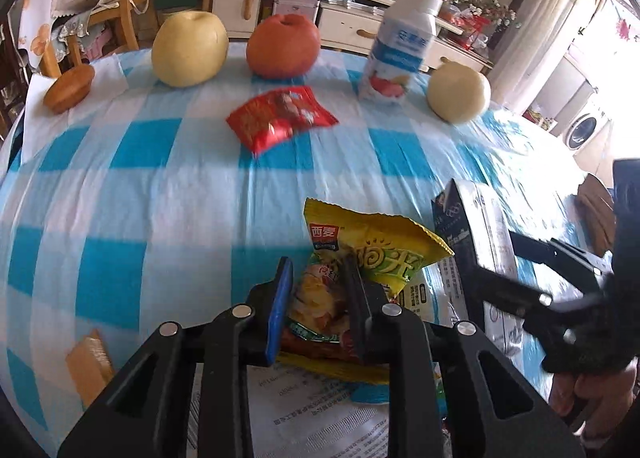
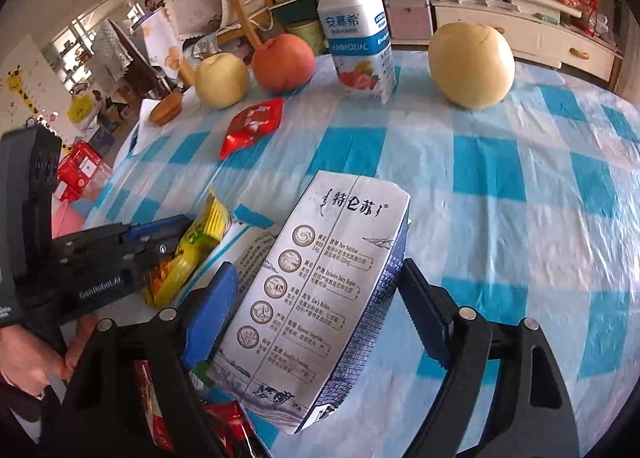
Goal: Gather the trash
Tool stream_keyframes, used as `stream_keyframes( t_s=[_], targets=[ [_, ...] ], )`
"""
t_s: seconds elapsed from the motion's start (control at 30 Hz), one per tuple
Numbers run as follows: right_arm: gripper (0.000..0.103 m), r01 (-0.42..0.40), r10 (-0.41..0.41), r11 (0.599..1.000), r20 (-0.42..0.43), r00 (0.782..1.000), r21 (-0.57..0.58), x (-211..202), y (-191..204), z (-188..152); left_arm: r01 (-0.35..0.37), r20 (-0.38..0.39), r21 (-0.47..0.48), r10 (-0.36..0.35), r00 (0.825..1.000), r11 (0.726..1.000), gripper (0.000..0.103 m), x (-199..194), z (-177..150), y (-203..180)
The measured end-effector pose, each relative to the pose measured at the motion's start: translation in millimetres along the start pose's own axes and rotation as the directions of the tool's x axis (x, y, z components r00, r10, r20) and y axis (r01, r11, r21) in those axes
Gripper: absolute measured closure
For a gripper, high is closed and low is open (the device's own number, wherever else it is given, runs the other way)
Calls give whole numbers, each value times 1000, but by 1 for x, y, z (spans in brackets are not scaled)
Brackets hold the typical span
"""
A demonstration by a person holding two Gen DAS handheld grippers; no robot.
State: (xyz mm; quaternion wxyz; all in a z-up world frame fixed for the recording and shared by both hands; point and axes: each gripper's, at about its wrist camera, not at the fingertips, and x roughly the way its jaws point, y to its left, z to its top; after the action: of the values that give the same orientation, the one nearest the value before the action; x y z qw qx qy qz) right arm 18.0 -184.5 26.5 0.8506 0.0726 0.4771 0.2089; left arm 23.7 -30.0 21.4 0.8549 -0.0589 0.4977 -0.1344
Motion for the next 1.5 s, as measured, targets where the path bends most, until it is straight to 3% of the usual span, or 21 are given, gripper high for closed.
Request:
stream_keyframes(
  t_s=[0.17,0.37,0.43,0.5,0.73,0.87,1.1,1.2,1.5],
  targets=[
    [20,1,-1,1000,2,1000,17,-21,3,-14,51,1,8,-51,999,999,73,-15,-14,7],
    [18,31,-33,999,50,998,42,-49,12,-33,105,88,48,-109,990,993,46,-49,-27,11],
    [14,37,-41,998,63,997,52,-57,16,-42,77,133,84,-87,987,993,37,-70,-35,13],
    [11,42,-46,998,68,997,56,-63,22,-51,52,166,86,-66,984,995,33,-86,-40,20],
    [8,59,-60,998,43,997,29,-76,52,-92,35,211,-76,-18,977,997,32,-129,-66,80],
    [8,64,-65,997,33,997,31,-81,65,-115,47,188,-143,-19,982,989,32,-127,-79,101],
    [8,139,-138,990,17,990,-32,-80,89,-143,-18,118,-131,34,992,991,32,-102,-88,104],
    [8,158,-158,987,2,987,-43,-72,90,-145,-74,108,-153,91,990,986,32,-92,-88,110],
    [8,170,-172,980,-9,985,-102,-49,97,-142,-84,86,-157,98,992,984,33,-70,-80,113]
  ],
)
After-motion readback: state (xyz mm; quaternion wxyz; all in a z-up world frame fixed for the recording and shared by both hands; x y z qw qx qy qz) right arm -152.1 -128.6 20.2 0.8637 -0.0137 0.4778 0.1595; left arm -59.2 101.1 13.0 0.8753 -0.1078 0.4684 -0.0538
